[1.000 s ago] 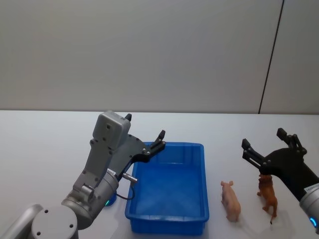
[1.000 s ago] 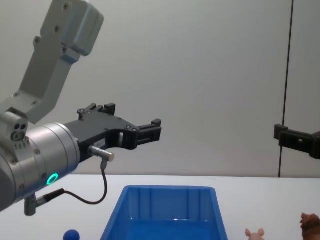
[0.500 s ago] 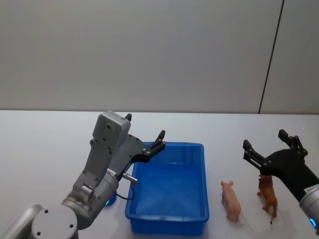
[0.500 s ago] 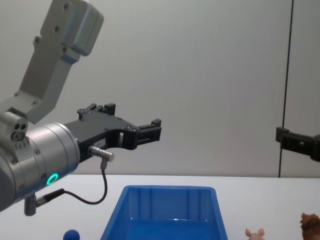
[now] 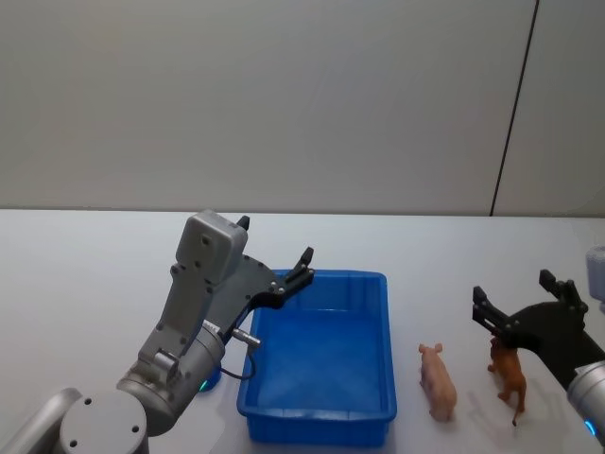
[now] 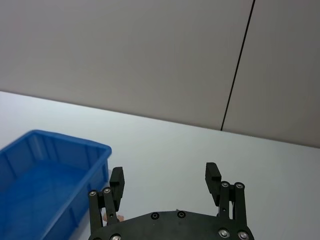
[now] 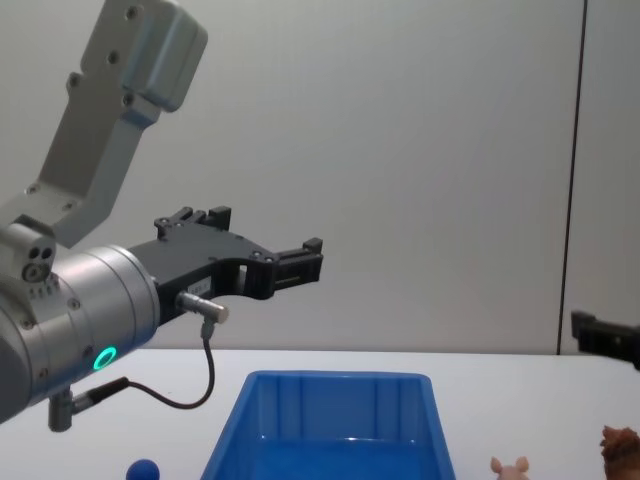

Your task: Pick up the two dolls from the table and place them into the box.

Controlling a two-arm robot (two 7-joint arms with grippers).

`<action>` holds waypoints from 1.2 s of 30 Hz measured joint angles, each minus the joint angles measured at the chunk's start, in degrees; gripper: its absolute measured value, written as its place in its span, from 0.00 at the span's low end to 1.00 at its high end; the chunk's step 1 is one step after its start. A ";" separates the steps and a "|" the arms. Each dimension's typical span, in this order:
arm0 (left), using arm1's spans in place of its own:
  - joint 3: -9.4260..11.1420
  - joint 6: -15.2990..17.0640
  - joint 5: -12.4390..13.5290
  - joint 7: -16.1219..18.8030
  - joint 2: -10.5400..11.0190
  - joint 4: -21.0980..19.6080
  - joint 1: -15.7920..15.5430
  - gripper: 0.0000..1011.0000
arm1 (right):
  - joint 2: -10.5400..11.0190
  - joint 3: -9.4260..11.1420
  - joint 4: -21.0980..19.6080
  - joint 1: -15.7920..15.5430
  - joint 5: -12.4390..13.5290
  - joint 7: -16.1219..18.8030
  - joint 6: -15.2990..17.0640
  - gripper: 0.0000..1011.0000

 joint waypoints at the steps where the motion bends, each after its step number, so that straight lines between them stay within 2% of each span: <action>1: 0.00 0.00 0.00 0.00 0.00 0.00 0.00 0.99 | -0.07 0.02 0.35 0.16 -0.14 -0.09 0.28 0.99; 21: 0.00 0.00 0.00 0.00 0.00 0.00 0.00 0.99 | -1.80 0.20 8.69 3.41 -3.32 -1.21 7.06 0.99; 34: 0.00 0.00 0.00 0.00 0.00 0.00 0.00 0.99 | -2.73 -0.30 10.87 3.38 -3.73 -1.71 10.68 0.99; 36: 0.00 0.00 0.00 0.00 0.00 0.00 0.00 0.99 | -2.88 -0.36 11.09 3.24 -3.62 -1.81 11.45 0.96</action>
